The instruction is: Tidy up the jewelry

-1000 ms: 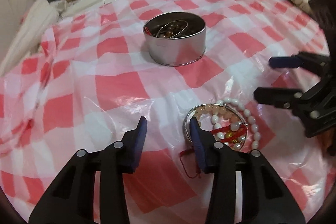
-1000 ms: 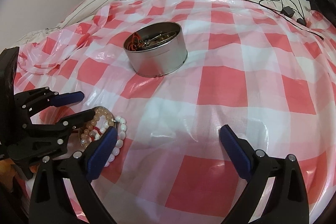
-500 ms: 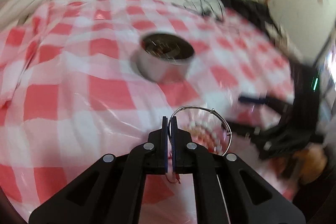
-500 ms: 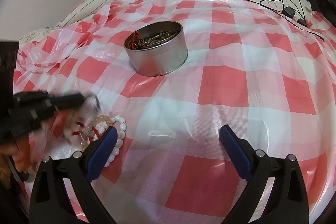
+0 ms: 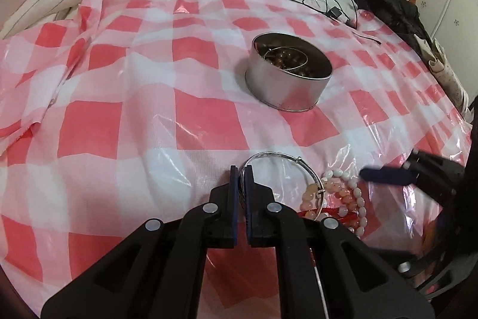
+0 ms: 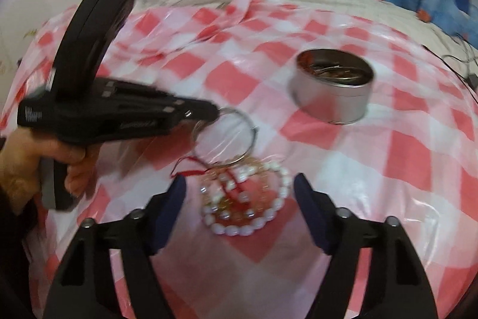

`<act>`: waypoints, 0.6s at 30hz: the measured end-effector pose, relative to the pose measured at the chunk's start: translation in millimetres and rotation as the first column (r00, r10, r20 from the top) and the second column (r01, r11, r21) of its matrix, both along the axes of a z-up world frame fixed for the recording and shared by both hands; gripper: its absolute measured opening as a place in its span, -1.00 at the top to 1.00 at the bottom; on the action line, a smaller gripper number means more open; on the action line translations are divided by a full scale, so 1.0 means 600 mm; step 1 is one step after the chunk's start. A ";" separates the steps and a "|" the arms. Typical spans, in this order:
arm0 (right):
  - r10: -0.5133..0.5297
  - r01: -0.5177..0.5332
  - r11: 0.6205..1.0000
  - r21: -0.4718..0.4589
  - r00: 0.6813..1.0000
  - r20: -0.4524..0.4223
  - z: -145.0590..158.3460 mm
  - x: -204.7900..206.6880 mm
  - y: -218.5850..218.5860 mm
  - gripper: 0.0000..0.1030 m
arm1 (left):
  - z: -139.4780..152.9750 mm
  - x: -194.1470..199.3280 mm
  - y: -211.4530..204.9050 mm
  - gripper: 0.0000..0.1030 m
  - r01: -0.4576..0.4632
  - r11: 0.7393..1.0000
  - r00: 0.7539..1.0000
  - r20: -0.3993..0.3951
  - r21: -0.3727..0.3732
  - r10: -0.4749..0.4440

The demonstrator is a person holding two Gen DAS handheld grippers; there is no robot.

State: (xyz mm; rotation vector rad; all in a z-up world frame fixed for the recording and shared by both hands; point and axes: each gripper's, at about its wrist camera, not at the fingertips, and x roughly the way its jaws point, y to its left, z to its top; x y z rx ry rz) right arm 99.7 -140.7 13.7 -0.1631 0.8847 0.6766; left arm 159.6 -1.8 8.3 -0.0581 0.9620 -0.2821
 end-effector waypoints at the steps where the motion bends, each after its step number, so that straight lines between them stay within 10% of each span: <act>1: 0.007 -0.007 1.000 -0.009 1.000 -0.004 -0.003 -0.001 0.004 -0.20 | -0.001 0.000 0.001 0.90 -0.001 1.000 1.000 -0.003 -0.001 0.001; 11: 0.007 -0.009 0.999 -0.033 0.997 -0.075 -0.032 0.018 0.016 -0.18 | -0.012 0.001 -0.013 0.58 0.023 1.000 1.000 -0.019 0.003 -0.023; 13: 0.016 -0.018 1.000 -0.025 0.996 -0.084 -0.029 0.019 0.014 0.42 | -0.011 0.002 -0.014 0.55 0.027 1.000 0.999 -0.021 -0.002 -0.027; 18: 0.027 -0.021 0.999 0.048 0.990 -0.141 -0.008 0.020 -0.018 0.84 | -0.009 0.001 -0.012 0.50 0.028 1.000 0.999 -0.022 -0.007 -0.028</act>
